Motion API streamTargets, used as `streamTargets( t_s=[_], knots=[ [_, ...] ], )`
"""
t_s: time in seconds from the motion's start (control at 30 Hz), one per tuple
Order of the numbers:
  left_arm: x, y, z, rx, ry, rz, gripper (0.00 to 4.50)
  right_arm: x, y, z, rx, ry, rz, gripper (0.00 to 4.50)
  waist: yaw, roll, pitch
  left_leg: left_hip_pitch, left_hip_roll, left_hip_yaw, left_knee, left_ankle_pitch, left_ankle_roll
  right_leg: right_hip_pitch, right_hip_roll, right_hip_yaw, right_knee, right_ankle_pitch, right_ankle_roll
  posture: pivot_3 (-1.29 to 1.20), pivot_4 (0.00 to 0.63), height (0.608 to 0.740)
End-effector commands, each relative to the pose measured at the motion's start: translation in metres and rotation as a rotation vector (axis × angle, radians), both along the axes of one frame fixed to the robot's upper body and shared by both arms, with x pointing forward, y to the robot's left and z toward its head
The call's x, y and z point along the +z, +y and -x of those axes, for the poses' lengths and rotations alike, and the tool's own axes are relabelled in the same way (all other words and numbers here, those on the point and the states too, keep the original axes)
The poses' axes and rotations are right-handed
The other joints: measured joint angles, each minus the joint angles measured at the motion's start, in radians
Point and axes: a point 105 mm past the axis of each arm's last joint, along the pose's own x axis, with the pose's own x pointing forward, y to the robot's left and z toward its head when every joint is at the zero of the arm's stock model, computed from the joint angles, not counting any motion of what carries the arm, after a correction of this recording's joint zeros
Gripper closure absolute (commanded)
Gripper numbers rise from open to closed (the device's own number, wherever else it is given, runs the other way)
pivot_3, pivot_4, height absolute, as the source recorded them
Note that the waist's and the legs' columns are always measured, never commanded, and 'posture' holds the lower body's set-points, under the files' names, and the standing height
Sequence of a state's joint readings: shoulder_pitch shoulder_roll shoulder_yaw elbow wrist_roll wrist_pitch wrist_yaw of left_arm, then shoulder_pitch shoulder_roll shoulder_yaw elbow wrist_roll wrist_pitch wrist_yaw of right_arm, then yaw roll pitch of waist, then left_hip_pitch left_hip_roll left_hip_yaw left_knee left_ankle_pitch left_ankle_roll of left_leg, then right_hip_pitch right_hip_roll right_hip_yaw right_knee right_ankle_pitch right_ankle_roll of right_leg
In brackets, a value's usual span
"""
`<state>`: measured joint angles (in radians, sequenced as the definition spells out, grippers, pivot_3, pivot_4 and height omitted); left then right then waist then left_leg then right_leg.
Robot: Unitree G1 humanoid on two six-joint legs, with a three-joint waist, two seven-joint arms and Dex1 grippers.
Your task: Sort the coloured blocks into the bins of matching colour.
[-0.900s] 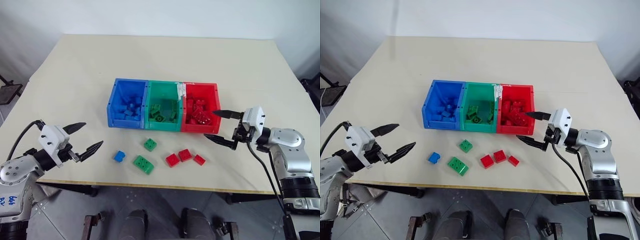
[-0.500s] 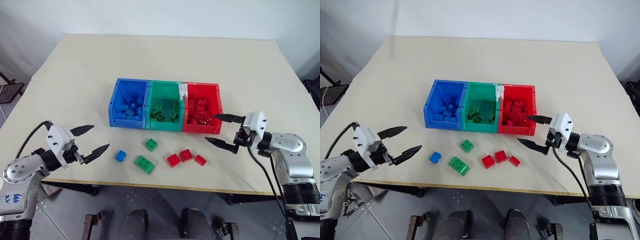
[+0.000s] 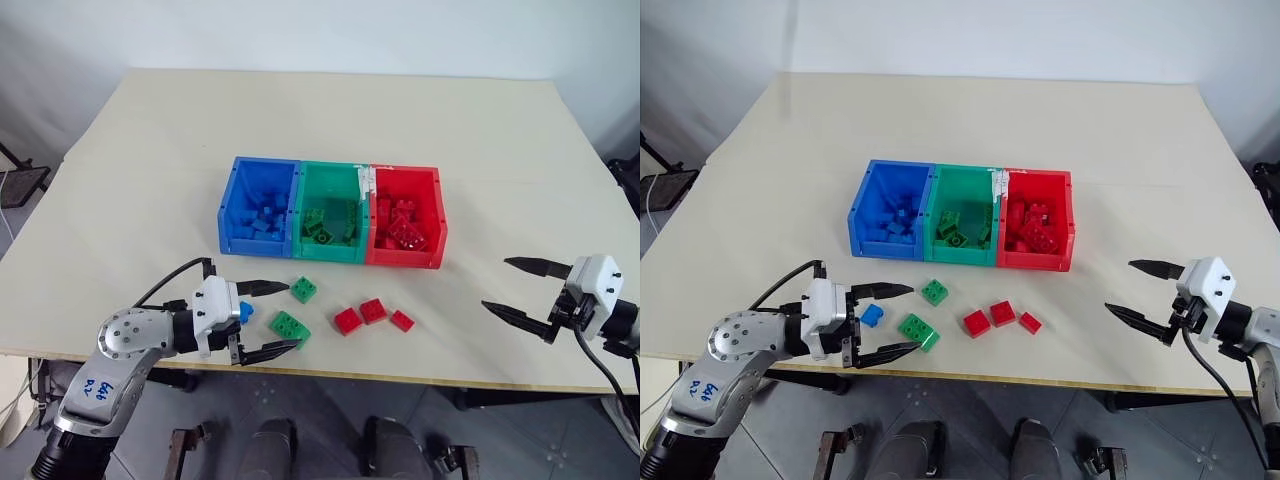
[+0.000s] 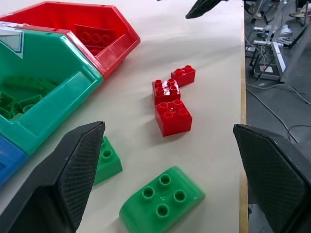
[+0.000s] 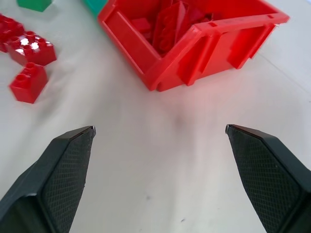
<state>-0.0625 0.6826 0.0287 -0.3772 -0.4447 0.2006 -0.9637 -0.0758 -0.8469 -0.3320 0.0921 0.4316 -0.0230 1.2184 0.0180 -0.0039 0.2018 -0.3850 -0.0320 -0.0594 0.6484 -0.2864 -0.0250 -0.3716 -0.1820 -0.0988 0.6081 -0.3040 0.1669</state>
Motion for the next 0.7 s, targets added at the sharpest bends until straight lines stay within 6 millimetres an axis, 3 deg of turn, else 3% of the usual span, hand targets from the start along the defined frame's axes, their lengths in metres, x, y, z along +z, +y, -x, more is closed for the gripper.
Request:
streamTargets(
  t_s=[0.03,0.2,0.33,0.5,0.6,0.7],
  knots=[
    [0.001,0.018,0.003,0.031,-0.014,-0.035,0.01,0.009,0.046,0.003,0.186,0.051,0.012,0.00,-0.004,0.000,0.000,0.000,0.000,0.000,0.000,0.000,0.000,0.000,0.000,0.000,0.000,0.000,0.000,0.00,0.150,0.740],
    [0.000,0.032,0.005,0.075,-0.003,-0.054,0.01,-0.004,0.073,0.006,0.226,0.210,0.079,0.00,0.009,0.000,0.000,-0.001,0.000,0.001,0.001,-0.001,0.001,-0.002,0.000,0.001,0.000,0.000,0.000,0.00,0.150,0.740],
    [-0.002,0.033,0.011,0.081,0.001,-0.054,0.01,-0.014,0.078,0.003,0.218,0.234,0.121,0.00,0.014,0.000,0.000,-0.003,-0.001,0.001,0.002,-0.003,0.002,-0.002,0.000,0.001,-0.002,0.001,0.001,0.00,0.150,0.740],
    [0.001,0.025,0.020,0.070,-0.005,-0.041,0.01,-0.045,0.081,0.004,0.178,0.309,0.181,0.00,0.008,0.000,0.000,-0.003,0.000,0.001,0.001,-0.003,0.002,-0.002,0.000,0.002,-0.002,0.001,0.001,0.00,0.150,0.740],
    [0.002,0.023,0.020,0.072,-0.008,-0.034,0.00,-0.052,0.084,0.006,0.167,0.311,0.171,0.62,0.008,0.000,0.000,-0.002,0.000,0.002,0.002,-0.003,0.002,-0.002,0.000,0.002,-0.002,0.001,0.001,0.00,0.150,0.740],
    [0.003,0.022,0.019,0.073,-0.010,-0.030,0.00,-0.059,0.087,0.006,0.142,0.308,0.165,1.59,0.008,0.000,0.000,-0.002,0.000,0.002,0.002,-0.003,0.002,-0.002,0.000,0.003,-0.002,0.001,0.001,0.00,0.150,0.740]
  ],
)
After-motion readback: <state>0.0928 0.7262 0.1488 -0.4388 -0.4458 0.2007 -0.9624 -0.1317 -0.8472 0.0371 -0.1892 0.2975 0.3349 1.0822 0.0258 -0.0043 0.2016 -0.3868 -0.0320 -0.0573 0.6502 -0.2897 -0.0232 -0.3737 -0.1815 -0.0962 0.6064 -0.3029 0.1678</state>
